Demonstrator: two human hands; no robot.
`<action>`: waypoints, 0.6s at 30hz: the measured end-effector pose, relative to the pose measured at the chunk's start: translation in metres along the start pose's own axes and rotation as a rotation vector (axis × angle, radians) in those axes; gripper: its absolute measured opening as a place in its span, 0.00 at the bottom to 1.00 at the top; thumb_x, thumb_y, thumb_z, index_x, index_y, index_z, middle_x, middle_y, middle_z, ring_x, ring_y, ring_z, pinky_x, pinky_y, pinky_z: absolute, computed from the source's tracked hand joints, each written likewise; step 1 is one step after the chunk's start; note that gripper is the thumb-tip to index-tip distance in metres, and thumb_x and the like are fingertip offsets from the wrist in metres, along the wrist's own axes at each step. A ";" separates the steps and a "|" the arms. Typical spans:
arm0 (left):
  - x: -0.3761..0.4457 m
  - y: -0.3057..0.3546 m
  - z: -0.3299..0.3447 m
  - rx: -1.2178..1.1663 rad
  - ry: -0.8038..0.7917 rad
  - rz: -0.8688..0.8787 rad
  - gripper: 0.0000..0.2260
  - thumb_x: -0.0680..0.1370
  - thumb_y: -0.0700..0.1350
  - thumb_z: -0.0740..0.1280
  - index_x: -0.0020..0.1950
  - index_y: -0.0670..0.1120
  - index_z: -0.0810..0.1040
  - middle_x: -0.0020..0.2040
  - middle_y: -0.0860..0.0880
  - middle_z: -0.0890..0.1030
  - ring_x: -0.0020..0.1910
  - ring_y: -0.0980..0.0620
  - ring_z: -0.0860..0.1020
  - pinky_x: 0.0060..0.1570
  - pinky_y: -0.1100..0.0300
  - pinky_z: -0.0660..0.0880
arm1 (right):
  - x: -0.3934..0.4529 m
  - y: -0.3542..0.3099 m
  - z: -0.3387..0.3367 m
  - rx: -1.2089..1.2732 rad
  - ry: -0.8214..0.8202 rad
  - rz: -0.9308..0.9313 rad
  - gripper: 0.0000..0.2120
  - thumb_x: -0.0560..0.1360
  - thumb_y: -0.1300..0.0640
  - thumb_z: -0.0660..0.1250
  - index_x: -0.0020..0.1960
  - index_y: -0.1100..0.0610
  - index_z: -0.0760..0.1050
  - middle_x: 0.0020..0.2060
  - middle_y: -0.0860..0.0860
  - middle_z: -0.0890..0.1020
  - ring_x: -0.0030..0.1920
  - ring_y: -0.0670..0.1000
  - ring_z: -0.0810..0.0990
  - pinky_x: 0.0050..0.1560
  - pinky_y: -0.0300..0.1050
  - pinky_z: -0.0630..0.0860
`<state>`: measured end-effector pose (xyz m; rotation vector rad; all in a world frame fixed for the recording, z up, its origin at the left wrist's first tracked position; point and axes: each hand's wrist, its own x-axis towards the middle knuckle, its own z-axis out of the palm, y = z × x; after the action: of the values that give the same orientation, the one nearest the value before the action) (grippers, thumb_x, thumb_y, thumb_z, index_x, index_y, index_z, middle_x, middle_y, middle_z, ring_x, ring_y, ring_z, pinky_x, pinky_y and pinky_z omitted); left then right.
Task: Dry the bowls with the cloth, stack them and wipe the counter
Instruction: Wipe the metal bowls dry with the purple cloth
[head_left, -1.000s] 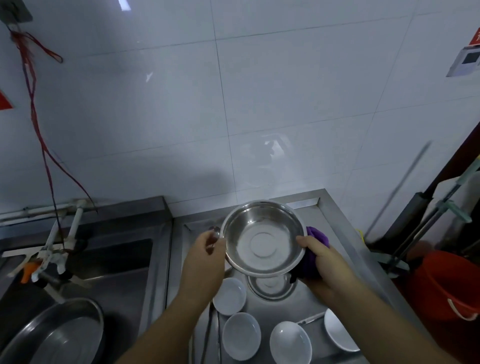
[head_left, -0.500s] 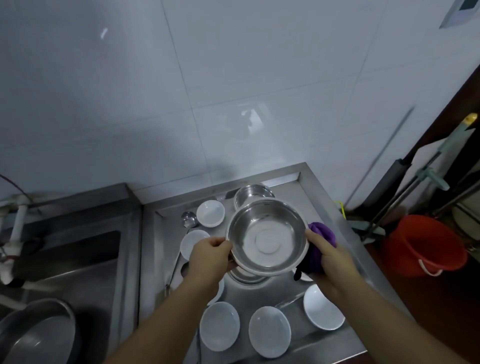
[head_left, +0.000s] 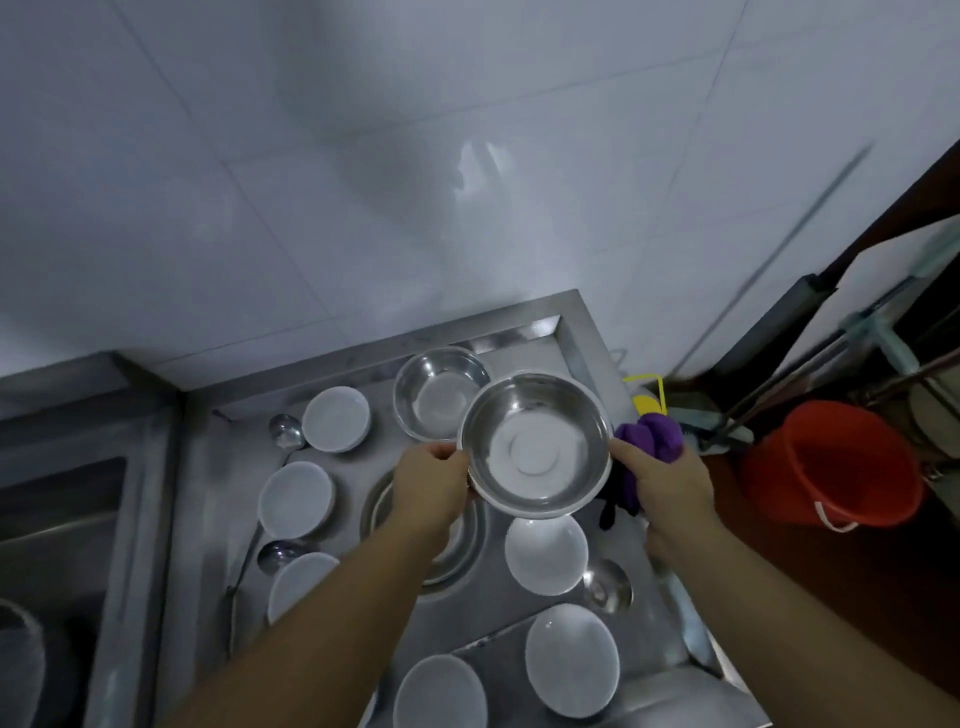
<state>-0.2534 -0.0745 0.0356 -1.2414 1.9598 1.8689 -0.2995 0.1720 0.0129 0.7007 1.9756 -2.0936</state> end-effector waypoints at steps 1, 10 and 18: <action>0.008 -0.002 0.009 0.014 0.009 -0.015 0.06 0.79 0.38 0.71 0.46 0.42 0.87 0.40 0.42 0.88 0.42 0.43 0.88 0.44 0.49 0.87 | 0.012 0.002 -0.002 -0.094 -0.008 -0.027 0.26 0.65 0.58 0.80 0.41 0.63 0.61 0.32 0.52 0.65 0.34 0.51 0.64 0.32 0.42 0.70; 0.073 -0.031 0.060 0.081 0.095 -0.147 0.04 0.73 0.44 0.74 0.44 0.46 0.87 0.40 0.46 0.88 0.46 0.43 0.87 0.52 0.44 0.85 | 0.083 0.014 -0.010 -0.476 0.107 -0.047 0.16 0.66 0.48 0.76 0.43 0.47 0.69 0.39 0.49 0.80 0.42 0.57 0.82 0.47 0.58 0.82; 0.103 -0.056 0.086 0.174 0.105 -0.182 0.07 0.74 0.40 0.70 0.47 0.37 0.84 0.45 0.33 0.85 0.38 0.46 0.78 0.45 0.45 0.83 | 0.104 0.023 -0.006 -0.508 0.047 -0.118 0.21 0.69 0.55 0.78 0.41 0.38 0.66 0.35 0.38 0.77 0.37 0.41 0.77 0.43 0.44 0.74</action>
<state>-0.3191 -0.0370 -0.0886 -1.4358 1.9388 1.5421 -0.3792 0.1947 -0.0541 0.5437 2.4811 -1.5261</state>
